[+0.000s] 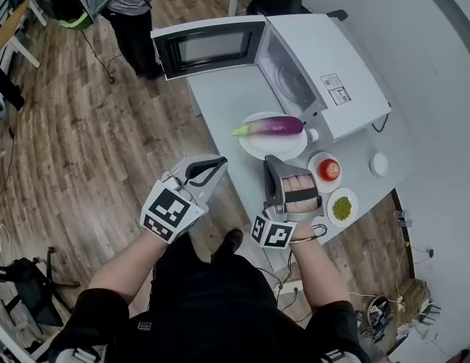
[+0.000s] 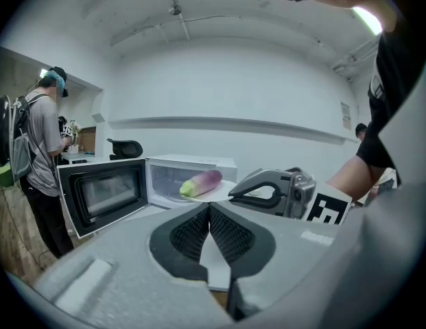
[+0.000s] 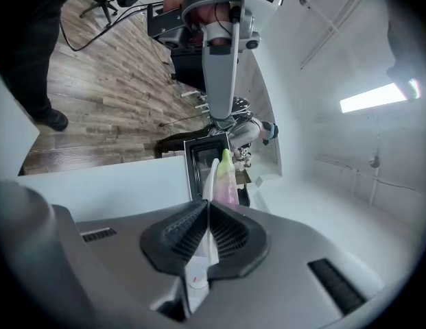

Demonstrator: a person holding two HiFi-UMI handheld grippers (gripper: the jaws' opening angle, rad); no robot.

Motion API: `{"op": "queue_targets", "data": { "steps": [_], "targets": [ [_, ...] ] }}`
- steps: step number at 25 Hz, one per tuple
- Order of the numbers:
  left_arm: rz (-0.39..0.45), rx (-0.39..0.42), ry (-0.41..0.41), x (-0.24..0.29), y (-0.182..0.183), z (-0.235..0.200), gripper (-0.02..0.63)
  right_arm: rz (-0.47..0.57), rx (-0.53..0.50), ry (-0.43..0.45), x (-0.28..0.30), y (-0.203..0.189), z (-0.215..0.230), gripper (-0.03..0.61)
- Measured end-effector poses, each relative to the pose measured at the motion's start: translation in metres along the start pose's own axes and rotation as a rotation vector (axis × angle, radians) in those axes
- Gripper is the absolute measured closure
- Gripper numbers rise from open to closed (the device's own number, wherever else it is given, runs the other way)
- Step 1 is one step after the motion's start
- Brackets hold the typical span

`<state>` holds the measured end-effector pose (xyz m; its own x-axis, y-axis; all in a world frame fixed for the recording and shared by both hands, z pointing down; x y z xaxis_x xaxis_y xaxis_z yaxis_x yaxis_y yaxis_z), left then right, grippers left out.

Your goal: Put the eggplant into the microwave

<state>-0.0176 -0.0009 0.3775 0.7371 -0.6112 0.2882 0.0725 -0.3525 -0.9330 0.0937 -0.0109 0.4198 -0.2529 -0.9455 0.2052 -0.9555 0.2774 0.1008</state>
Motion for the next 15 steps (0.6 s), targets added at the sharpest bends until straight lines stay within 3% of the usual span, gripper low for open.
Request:
{"op": "queue_targets", "data": {
  "steps": [15],
  "targets": [
    [-0.025,0.127,-0.160,-0.028,0.051,-0.114,0.604,-0.206,0.074,-0.016,0.097,0.064,0.053,0.554]
  ]
}}
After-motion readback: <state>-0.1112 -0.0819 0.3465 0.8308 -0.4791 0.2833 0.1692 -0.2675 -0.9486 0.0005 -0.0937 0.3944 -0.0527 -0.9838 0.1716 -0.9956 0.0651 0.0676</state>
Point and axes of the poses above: the fingertips, and each gripper's own axes: x forward along the fingers, z to its right, y out of its top, the point moved 3 cm from there along -x, backward along the fingers, and after that the axes turned 12 degrees about -x, right-handed, at the moved point
